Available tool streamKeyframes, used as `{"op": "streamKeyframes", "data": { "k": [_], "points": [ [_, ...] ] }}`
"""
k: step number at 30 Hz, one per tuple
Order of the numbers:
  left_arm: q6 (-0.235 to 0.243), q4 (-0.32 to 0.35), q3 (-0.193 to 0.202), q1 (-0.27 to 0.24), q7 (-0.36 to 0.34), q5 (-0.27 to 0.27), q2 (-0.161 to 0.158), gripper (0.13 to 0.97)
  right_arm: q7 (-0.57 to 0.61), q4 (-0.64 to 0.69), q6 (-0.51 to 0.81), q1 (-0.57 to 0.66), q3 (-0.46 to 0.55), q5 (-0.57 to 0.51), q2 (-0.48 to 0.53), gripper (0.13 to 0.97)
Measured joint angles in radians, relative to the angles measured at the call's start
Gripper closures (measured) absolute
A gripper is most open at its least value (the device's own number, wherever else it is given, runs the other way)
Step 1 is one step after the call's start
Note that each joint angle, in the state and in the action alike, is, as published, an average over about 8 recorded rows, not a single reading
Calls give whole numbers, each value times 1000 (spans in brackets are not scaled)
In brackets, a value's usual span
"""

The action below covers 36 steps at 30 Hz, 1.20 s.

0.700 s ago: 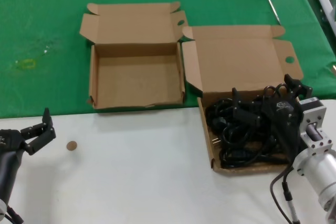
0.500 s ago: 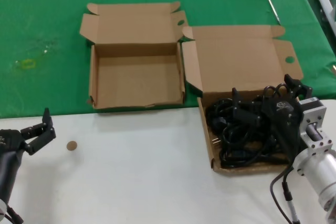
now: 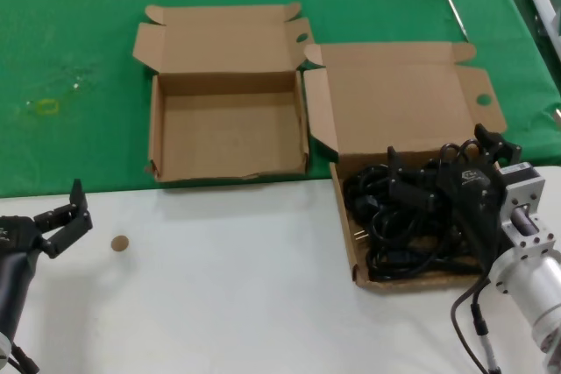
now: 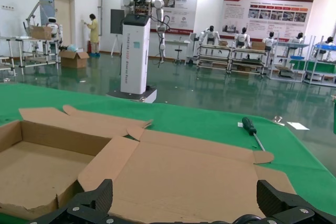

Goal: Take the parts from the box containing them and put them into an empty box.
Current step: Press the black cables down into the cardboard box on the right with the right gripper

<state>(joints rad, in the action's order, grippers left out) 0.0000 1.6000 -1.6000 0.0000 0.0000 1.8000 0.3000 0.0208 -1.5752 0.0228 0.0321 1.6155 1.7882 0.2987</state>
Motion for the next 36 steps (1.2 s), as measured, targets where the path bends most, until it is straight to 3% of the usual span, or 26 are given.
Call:
{"op": "streamKeyframes", "data": {
  "k": [7, 12, 19, 25, 33, 36],
  "points": [
    [0, 0, 0, 0, 0, 0, 0, 170, 0, -3, -5, -1, 3, 0, 4, 129],
    [0, 0, 0, 0, 0, 0, 0, 240, -3, -7, -24, 1, 25, 9, 31, 129],
    [0, 0, 0, 0, 0, 0, 0, 351, -29, -13, -27, 2, 105, 57, 184, 129],
    [0, 0, 0, 0, 0, 0, 0, 465, -4, -23, 129, -10, 109, 66, 337, 129],
    [0, 0, 0, 0, 0, 0, 0, 687, 145, -6, 422, 40, 64, 78, 487, 129],
    [0, 0, 0, 0, 0, 0, 0, 687, 222, 16, 525, 88, 61, 72, 536, 129]
  ]
}}
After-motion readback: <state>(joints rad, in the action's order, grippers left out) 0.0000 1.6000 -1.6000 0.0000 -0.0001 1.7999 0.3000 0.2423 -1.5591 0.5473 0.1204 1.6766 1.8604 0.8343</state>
